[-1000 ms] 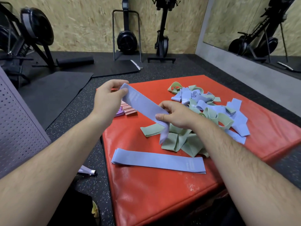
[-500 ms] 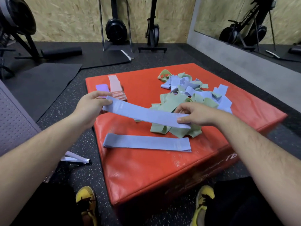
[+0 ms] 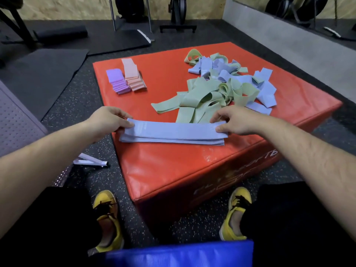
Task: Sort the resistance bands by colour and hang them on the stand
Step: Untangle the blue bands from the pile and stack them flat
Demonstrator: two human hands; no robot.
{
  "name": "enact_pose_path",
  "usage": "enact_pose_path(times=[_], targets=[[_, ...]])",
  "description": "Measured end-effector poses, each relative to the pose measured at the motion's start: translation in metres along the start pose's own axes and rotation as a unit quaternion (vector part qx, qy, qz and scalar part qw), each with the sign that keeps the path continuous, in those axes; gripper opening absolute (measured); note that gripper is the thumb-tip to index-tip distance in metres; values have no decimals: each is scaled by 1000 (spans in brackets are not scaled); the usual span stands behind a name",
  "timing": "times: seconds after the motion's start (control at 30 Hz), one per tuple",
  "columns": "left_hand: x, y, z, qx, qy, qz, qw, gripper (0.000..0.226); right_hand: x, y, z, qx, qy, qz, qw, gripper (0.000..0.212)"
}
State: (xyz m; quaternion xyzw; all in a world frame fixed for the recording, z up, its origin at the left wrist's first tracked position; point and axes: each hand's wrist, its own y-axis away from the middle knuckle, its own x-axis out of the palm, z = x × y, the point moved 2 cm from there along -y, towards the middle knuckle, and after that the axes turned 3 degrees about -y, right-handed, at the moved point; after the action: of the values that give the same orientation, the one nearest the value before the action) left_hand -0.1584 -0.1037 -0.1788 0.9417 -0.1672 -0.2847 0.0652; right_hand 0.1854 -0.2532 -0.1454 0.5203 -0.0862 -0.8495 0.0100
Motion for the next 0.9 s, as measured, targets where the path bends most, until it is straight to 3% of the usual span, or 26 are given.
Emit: enact_pose_path(times=[0.3,0.47,0.6,0.7,0.77,0.9], targets=[[1,7,6,-9,6,3,1000,23,21,-3,-2,-3,26,14,1000,27],[3,13,3,60,-94,-10,994,18,24,-2,-3,0,36,9,999,30],[4,17,2,167,-240,-21,956,13,29,-2,-2,-21,47,5,999,33],[6,18,4,289,-294,4,911,23,28,-2,-2,-35,96,-2,995,29],[10,23,3,310,-304,54,899,27,27,1,-1,-51,138,5,989,33],[19,27,4,320,-326,121,881,57,24,11,7,-67,134,42,988,55]])
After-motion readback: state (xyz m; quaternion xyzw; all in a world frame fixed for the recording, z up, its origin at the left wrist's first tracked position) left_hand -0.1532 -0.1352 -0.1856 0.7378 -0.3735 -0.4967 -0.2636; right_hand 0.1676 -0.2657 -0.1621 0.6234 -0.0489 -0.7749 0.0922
